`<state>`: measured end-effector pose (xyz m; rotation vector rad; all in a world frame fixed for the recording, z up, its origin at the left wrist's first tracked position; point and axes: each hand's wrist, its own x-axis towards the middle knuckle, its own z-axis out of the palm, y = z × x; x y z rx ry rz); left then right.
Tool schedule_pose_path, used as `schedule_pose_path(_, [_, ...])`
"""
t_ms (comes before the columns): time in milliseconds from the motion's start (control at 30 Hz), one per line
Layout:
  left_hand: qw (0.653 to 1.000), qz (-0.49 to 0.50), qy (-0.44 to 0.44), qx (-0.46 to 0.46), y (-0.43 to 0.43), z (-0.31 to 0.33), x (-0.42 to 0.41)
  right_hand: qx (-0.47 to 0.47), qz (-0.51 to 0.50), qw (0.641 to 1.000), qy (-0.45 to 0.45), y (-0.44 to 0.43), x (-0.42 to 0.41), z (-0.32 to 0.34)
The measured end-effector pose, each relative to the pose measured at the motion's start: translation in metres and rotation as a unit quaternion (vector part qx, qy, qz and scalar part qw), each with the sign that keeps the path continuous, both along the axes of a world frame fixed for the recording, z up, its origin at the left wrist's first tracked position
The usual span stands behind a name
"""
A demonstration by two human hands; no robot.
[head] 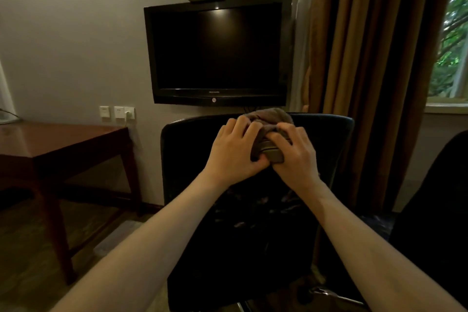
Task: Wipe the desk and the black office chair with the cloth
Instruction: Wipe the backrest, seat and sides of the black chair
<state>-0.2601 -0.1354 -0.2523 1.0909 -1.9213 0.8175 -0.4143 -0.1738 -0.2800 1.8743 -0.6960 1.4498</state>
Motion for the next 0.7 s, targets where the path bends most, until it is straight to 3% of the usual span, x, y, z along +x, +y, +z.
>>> schedule_pose_path(167, [0.998, 0.012, -0.063, -0.006, -0.021, -0.005, 0.002, 0.009, -0.043, 0.999, 0.017, -0.025, 0.001, -0.018])
schedule_pose_path(333, [0.977, 0.031, -0.172, 0.125, -0.045, -0.044, 0.005, 0.176, 0.035, 0.984, 0.015, -0.045, 0.014, -0.083])
schedule_pose_path(500, [0.940, 0.065, -0.174, 0.285, -0.045, -0.057, -0.006, 0.380, 0.045, 0.923, 0.034, -0.047, 0.010, -0.105])
schedule_pose_path(633, [0.921, 0.061, -0.139, 0.358, -0.035, -0.043, -0.015, 0.315, 0.066, 0.944, 0.075, -0.034, -0.009, -0.088])
schedule_pose_path(700, [0.939, 0.045, -0.124, 0.316, -0.026, -0.030, -0.020, 0.251, 0.065, 0.965, 0.026, -0.025, -0.014, -0.076])
